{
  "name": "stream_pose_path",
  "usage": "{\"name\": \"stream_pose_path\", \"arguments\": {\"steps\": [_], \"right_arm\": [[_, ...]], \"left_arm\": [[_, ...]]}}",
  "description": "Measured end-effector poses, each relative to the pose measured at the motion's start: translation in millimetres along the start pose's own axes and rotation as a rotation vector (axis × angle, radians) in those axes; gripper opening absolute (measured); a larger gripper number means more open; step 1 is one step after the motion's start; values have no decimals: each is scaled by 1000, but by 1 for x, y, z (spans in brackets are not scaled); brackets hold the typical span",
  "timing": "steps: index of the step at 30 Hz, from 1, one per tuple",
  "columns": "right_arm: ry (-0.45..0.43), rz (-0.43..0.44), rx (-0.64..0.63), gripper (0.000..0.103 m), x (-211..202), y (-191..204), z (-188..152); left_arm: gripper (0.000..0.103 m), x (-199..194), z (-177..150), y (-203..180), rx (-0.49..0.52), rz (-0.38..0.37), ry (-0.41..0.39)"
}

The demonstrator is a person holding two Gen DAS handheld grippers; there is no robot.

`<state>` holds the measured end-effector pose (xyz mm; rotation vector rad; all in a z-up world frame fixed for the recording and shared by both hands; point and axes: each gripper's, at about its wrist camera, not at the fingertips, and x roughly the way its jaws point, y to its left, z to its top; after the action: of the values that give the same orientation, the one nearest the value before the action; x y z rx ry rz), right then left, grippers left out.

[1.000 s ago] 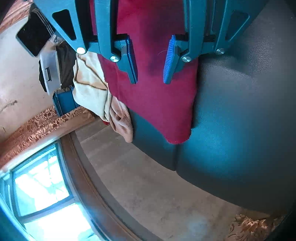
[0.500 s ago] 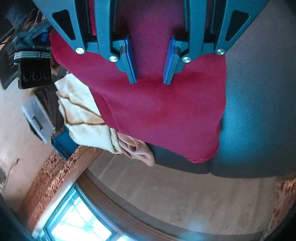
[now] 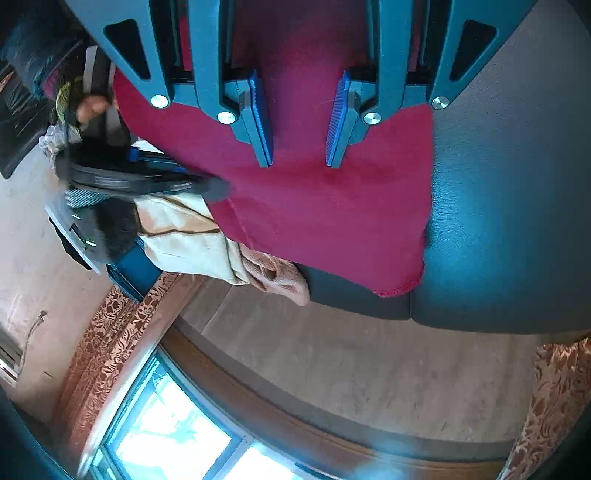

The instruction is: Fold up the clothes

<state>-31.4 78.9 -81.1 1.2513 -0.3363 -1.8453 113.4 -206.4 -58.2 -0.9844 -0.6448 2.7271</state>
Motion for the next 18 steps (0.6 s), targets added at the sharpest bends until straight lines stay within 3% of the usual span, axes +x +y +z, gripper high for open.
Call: {"name": "stream_pose_path", "arguments": {"steps": [1,4,8,10,12,13,15,16,18], "right_arm": [[12,-17,-3,22,6,4,2],[-7,-88,-96,19,-4,28,6],[-132,-153,-207,19,-34,46,16],[-167,-218,-227,19,-37,41,18],[-121,-273,-162,19,-18,3,14],[-91,-263,-110,22,-8,-19,9],[-134,-127,-2,22,-8,-53,4],[-154,-49,62,22,-12,-68,3],[-160,21,99,23,-15,-80,3]], "left_arm": [[29,-1,-1,-5,30,-9,0],[29,-4,-5,-20,120,-37,-1],[30,-7,-11,-40,238,-73,2],[31,9,-16,-47,272,-93,79],[30,26,-24,-54,309,-100,151],[30,29,-26,-57,332,-89,163],[30,32,-25,-61,346,-77,184],[30,31,-22,-61,338,-77,191],[28,25,-12,-60,276,-104,171]]}}
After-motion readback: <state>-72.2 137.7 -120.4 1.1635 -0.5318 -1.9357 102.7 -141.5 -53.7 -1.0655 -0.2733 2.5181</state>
